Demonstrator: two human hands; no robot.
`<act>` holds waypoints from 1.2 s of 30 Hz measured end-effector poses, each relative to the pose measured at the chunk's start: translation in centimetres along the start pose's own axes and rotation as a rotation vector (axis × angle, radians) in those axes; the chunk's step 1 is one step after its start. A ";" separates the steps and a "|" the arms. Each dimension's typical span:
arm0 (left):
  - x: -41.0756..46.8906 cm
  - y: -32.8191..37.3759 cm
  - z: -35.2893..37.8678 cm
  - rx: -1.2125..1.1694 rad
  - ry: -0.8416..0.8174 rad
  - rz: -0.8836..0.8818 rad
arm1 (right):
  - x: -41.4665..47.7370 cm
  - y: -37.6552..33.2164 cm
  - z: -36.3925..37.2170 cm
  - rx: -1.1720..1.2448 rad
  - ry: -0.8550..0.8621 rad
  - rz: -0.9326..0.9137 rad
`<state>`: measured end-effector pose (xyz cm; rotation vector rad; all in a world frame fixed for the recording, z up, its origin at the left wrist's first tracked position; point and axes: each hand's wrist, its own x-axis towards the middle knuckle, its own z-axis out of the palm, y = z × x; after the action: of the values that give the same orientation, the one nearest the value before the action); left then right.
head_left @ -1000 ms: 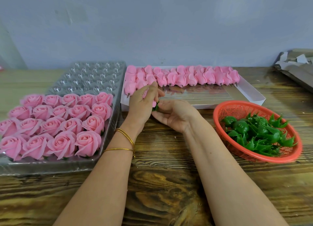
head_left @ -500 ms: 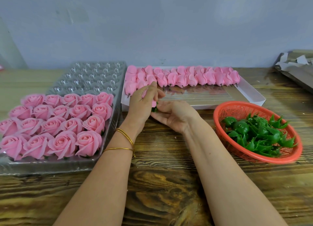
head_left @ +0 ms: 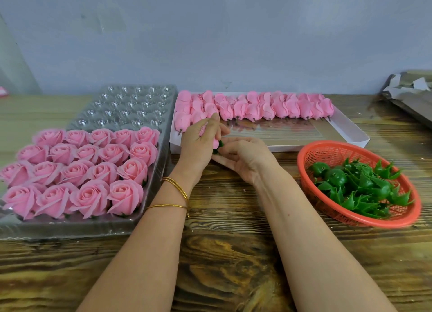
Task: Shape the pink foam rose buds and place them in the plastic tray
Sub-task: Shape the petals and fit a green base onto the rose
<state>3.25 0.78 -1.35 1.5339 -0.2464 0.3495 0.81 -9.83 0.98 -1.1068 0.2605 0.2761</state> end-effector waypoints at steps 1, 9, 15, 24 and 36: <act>0.0 0.0 0.0 0.001 -0.001 0.001 | 0.1 0.0 -0.1 -0.014 0.003 0.000; 0.0 0.0 0.0 0.019 -0.004 -0.006 | 0.0 0.0 -0.1 -0.020 0.000 -0.012; -0.1 0.1 0.0 0.029 -0.007 0.005 | -0.3 -0.1 0.0 0.017 -0.062 -0.008; 0.0 0.0 -0.1 -0.001 -0.007 0.010 | -0.6 -0.3 0.0 -0.009 -0.076 0.054; -0.1 0.3 -0.1 -0.003 -0.020 0.022 | -0.6 -0.4 0.1 -0.020 -0.052 0.085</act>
<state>3.02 0.83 -1.14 1.5335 -0.2798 0.3516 0.38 -9.96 1.55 -1.1087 0.2594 0.3829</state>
